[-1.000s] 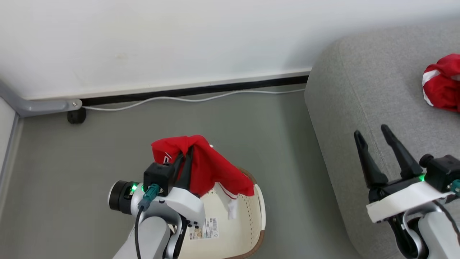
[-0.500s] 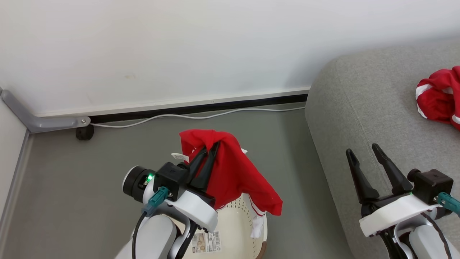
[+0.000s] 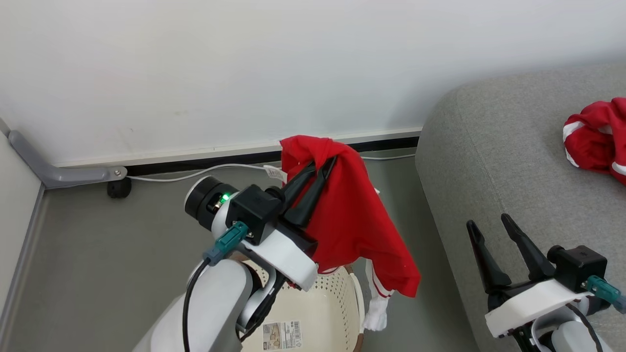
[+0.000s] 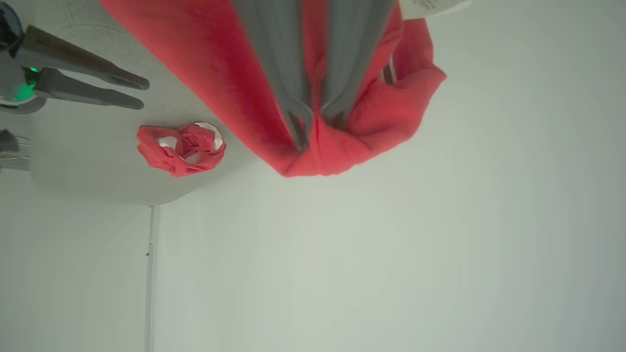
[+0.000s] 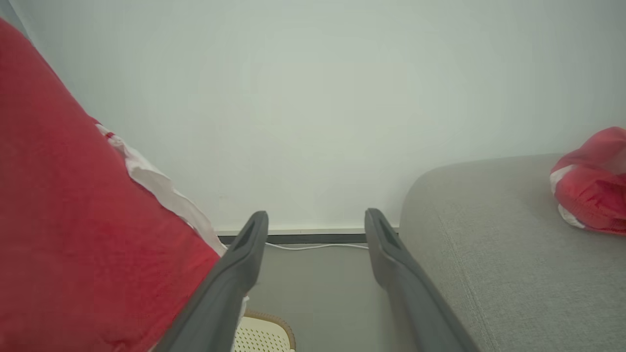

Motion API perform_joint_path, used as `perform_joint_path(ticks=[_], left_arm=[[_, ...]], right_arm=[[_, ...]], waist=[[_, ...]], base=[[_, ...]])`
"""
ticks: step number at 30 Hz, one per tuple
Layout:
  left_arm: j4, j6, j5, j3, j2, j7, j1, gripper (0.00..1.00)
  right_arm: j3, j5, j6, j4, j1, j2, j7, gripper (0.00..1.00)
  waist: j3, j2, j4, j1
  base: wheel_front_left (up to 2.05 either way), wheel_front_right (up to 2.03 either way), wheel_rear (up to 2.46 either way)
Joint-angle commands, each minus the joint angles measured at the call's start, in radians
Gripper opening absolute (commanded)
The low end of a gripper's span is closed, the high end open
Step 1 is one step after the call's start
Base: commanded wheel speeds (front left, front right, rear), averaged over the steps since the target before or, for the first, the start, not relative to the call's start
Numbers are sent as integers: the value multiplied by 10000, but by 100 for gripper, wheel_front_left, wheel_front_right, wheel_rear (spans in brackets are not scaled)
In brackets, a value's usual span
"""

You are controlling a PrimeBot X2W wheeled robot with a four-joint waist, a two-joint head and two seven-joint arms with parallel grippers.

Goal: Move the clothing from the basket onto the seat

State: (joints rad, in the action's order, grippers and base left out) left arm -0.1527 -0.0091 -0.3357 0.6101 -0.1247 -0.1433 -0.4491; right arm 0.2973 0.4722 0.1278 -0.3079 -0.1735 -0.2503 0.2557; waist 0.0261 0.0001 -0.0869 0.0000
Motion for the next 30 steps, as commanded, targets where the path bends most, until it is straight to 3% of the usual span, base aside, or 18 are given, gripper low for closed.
perform_joint_path(ticks=[1, 14, 19, 25, 30], left_arm=[[463, -60, 55, -343, -138, 29, -705, 0], [793, -60, 103, -322, -172, 233, -1387, 0], [691, -37, 69, -312, -167, 174, -1399, 0], [492, -3, 46, -223, -82, 78, -1443, 0], [295, 0, 14, -119, 28, -12, -1517, 0]], right_arm=[[145, -146, 29, 169, -56, -79, 61, 100], [107, -91, 29, 340, -193, 6, 61, 100], [182, 156, 29, 1185, -418, 155, 61, 100], [586, 821, 29, 3155, -940, 257, 61, 100], [1360, 1192, 29, 4293, -1259, -61, 61, 100]], waist=[[0, -1, -1, 0], [119, -1, 12, 0], [190, -1, -31, 0], [316, -1, -88, 0], [415, -1, -70, 0]], base=[[0, 0, 0], [0, 0, 0], [0, 0, 0], [0, 0, 0], [0, 0, 0]])
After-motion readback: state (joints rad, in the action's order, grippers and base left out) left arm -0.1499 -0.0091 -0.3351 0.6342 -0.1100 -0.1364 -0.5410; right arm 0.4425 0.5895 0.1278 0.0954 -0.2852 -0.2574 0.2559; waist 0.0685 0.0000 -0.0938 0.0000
